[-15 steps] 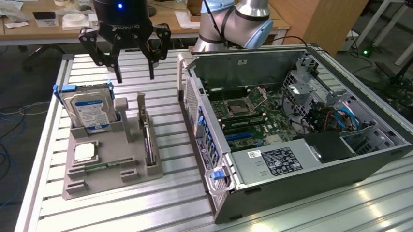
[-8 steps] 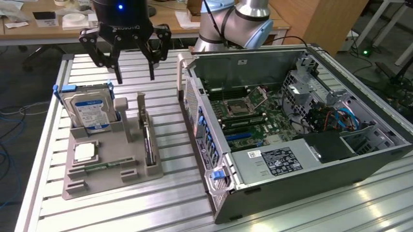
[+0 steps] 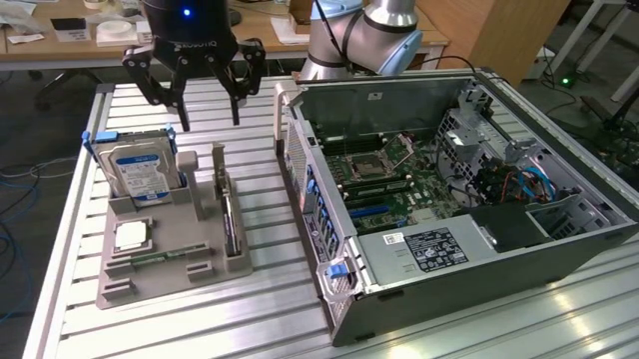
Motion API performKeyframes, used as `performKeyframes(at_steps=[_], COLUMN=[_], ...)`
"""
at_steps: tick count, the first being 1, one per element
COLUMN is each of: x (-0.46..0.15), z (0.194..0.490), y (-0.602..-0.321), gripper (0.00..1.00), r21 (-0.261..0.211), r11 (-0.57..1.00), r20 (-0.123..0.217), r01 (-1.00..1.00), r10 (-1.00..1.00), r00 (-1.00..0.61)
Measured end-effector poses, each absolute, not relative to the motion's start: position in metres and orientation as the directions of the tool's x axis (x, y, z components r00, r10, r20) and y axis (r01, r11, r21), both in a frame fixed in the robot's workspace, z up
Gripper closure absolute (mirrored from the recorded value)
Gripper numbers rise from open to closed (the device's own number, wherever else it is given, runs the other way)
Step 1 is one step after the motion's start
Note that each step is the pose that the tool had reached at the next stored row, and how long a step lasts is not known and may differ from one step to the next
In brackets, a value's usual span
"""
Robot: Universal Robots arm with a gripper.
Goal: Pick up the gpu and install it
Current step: 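Pick up the gpu and move the gpu toward the slot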
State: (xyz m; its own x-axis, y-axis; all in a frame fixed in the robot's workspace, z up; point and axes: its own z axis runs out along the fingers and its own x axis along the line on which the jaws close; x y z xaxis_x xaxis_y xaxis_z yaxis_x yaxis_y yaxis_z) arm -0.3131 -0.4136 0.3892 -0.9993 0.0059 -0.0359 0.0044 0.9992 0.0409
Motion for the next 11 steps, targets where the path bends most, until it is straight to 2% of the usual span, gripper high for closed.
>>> performKeyframes(at_steps=[11], x=[-0.3131], z=[0.3837], y=[-0.4145], gripper=[0.35], r21=[0.041], r11=[0.999], r20=[-0.038], r01=[0.002], r10=[0.004], r00=[-0.999])
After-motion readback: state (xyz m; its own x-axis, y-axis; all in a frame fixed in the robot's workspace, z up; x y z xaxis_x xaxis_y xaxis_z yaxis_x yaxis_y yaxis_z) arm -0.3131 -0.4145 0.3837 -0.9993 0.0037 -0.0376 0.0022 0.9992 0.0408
